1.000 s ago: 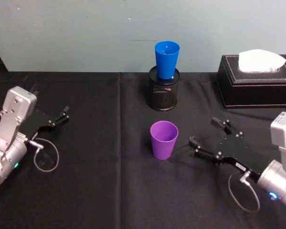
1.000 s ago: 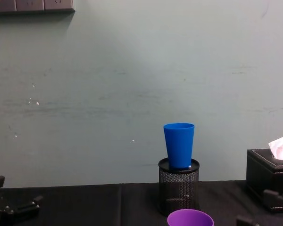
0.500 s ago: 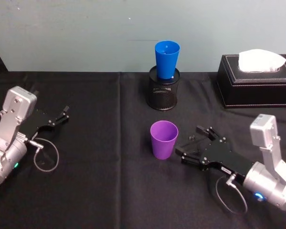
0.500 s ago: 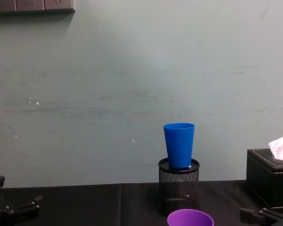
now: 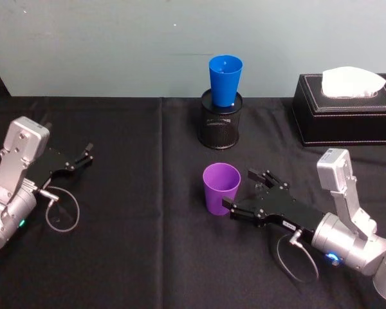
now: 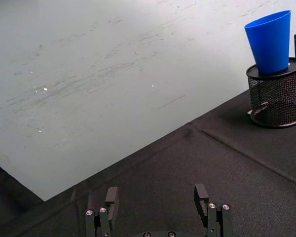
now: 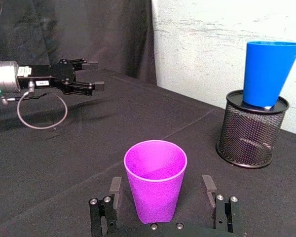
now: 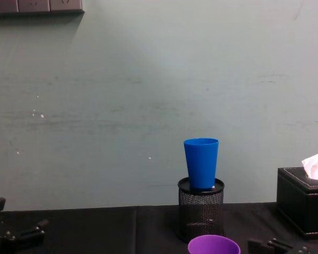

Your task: Pick up one cup with a gripper and tap it against the other cup.

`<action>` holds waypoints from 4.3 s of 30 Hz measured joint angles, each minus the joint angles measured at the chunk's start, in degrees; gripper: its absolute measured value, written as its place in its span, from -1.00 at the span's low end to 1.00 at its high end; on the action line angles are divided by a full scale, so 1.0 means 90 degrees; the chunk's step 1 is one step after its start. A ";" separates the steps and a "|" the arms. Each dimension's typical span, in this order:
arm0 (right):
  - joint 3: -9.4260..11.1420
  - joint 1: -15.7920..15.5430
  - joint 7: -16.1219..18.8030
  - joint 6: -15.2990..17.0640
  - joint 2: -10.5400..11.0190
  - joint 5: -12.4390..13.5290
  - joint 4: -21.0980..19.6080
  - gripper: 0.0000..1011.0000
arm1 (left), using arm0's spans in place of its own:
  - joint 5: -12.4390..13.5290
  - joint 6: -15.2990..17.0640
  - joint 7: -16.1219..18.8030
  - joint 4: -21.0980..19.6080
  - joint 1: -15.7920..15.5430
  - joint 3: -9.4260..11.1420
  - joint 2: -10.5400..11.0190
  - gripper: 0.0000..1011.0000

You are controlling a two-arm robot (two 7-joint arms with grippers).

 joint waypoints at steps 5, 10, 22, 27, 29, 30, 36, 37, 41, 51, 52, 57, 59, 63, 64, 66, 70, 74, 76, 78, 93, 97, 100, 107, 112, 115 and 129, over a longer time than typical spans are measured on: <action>0.0010 0.0085 0.0070 0.0015 -0.0098 -0.0074 0.0114 0.98 | 0.0000 0.0000 0.0000 0.0000 0.0000 0.0000 0.0000 0.99; 0.0015 0.0186 0.0152 0.0025 -0.0203 -0.0143 0.0245 0.98 | 0.0000 0.0000 0.0000 0.0000 0.0000 0.0000 0.0000 0.99; -0.0031 0.0493 0.0337 0.0047 -0.0469 -0.0263 0.0670 0.98 | 0.0000 0.0000 0.0000 0.0000 0.0000 0.0000 0.0000 0.99; -0.0054 0.0585 0.0391 0.0028 -0.0570 -0.0278 0.0820 0.98 | 0.0000 0.0000 0.0000 0.0000 0.0001 0.0000 0.0000 0.99; -0.0063 0.0618 0.0404 0.0010 -0.0609 -0.0283 0.0875 0.98 | 0.0000 0.0000 0.0000 0.0000 0.0000 0.0000 0.0000 0.99; -0.0065 0.0628 0.0410 0.0000 -0.0621 -0.0285 0.0890 0.98 | 0.0000 0.0000 0.0000 0.0000 0.0000 0.0000 0.0000 0.99; -0.0067 0.0676 0.0431 -0.0069 -0.0700 -0.0287 0.0983 0.98 | 0.0000 0.0000 0.0000 0.0000 0.0000 0.0000 0.0000 0.99; -0.0066 0.0678 0.0433 -0.0073 -0.0706 -0.0286 0.0989 0.98 | 0.0000 0.0000 0.0000 0.0000 0.0000 0.0000 0.0000 0.99; -0.0067 0.0689 0.0444 -0.0106 -0.0737 -0.0288 0.1024 0.98 | 0.0000 0.0000 0.0000 0.0000 0.0001 0.0000 0.0000 0.99; -0.0073 0.0693 0.0444 -0.0113 -0.0744 -0.0301 0.1029 0.98 | 0.0000 0.0000 0.0000 0.0000 0.0000 0.0000 0.0000 0.99; -0.0073 0.0693 0.0444 -0.0113 -0.0743 -0.0301 0.1029 0.94 | 0.0000 0.0000 0.0000 0.0000 0.0000 0.0000 0.0000 0.99; -0.0071 0.0692 0.0443 -0.0113 -0.0741 -0.0298 0.1029 0.71 | 0.0000 0.0000 0.0000 0.0000 0.0000 0.0000 0.0000 0.99; -0.0070 0.0691 0.0443 -0.0113 -0.0741 -0.0298 0.1028 0.63 | 0.0000 0.0000 0.0000 0.0000 0.0000 0.0000 0.0000 0.99; -0.0068 0.0689 0.0442 -0.0113 -0.0739 -0.0296 0.1026 0.55 | 0.0000 0.0000 0.0000 0.0000 0.0000 0.0000 0.0000 0.99; -0.0068 0.0689 0.0442 -0.0113 -0.0738 -0.0296 0.1026 0.54 | 0.0000 0.0000 0.0000 0.0000 0.0000 0.0000 0.0000 0.99; -0.0068 0.0688 0.0442 -0.0113 -0.0737 -0.0295 0.1024 0.52 | 0.0000 0.0000 0.0000 0.0000 0.0000 0.0000 0.0000 0.99; -0.0067 0.0686 0.0441 -0.0113 -0.0737 -0.0293 0.1022 0.49 | 0.0000 0.0000 0.0000 0.0000 0.0000 0.0000 0.0000 0.99; -0.0050 0.0646 0.0415 -0.0033 -0.0667 -0.0298 0.0813 0.45 | 0.0000 0.0000 0.0000 0.0000 0.0001 0.0000 0.0000 0.99; -0.0028 0.0618 0.0397 0.0039 -0.0608 -0.0296 0.0645 0.44 | 0.0000 0.0000 0.0000 0.0000 0.0000 0.0000 0.0000 0.99; 0.0009 0.0583 0.0362 0.0214 -0.0512 -0.0275 0.0387 0.44 | 0.0000 0.0000 0.0000 0.0000 0.0000 0.0000 0.0000 0.99; 0.0115 0.0766 0.0272 0.1205 0.0013 0.0014 -0.0847 0.44 | 0.0000 0.0000 0.0000 0.0000 0.0000 0.0000 0.0000 0.99; 0.0104 0.0847 0.0275 0.1307 0.0062 0.0107 -0.0924 0.44 | 0.0000 0.0000 0.0000 0.0000 0.0000 0.0000 0.0000 0.99; 0.0056 0.0902 0.0277 0.1368 0.0106 0.0127 -0.0973 0.44 | 0.0000 0.0000 0.0000 0.0000 0.0000 0.0000 0.0000 0.99; 0.0020 0.0942 0.0239 0.1418 0.0162 0.0155 -0.1041 0.44 | 0.0000 0.0000 0.0000 0.0000 0.0001 0.0000 0.0000 0.99; 0.0020 0.0942 0.0243 0.1418 0.0157 0.0153 -0.1035 0.44 | 0.0000 0.0000 0.0000 0.0000 0.0000 0.0000 0.0000 0.99; 0.0021 0.0942 0.0245 0.1416 0.0155 0.0152 -0.1031 0.44 | 0.0000 0.0000 0.0000 0.0000 0.0000 0.0000 0.0000 0.99; 0.0024 0.0936 0.0246 0.1409 0.0149 0.0144 -0.1022 0.44 | 0.0000 0.0000 0.0000 0.0000 0.0000 0.0000 0.0000 0.99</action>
